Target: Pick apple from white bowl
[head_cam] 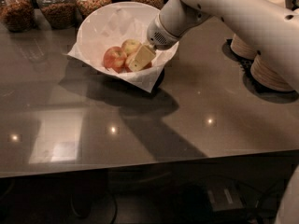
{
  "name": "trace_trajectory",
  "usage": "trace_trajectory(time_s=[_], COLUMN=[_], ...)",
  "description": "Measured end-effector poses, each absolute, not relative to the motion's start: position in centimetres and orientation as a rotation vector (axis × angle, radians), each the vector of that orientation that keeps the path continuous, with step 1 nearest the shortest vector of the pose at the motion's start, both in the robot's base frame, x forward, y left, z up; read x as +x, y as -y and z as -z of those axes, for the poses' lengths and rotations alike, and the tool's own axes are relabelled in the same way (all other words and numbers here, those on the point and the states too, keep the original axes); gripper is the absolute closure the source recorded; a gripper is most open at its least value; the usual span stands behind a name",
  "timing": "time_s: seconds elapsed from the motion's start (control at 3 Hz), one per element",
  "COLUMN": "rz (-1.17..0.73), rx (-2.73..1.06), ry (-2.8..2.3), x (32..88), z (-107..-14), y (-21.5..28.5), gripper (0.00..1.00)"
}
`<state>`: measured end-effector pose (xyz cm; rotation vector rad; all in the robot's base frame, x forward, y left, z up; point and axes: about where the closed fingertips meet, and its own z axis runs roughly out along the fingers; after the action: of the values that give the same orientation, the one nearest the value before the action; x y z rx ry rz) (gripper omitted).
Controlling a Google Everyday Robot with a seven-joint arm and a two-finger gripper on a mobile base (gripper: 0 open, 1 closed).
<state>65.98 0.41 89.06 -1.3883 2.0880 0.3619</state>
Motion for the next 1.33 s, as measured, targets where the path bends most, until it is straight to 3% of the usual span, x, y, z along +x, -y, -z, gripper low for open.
trace_trajectory(time_s=[1.33], rz=[-0.414], rx=[-1.348], ry=[-2.106], x=[66.48], z=[-87.47], y=[-1.25], gripper=[0.34])
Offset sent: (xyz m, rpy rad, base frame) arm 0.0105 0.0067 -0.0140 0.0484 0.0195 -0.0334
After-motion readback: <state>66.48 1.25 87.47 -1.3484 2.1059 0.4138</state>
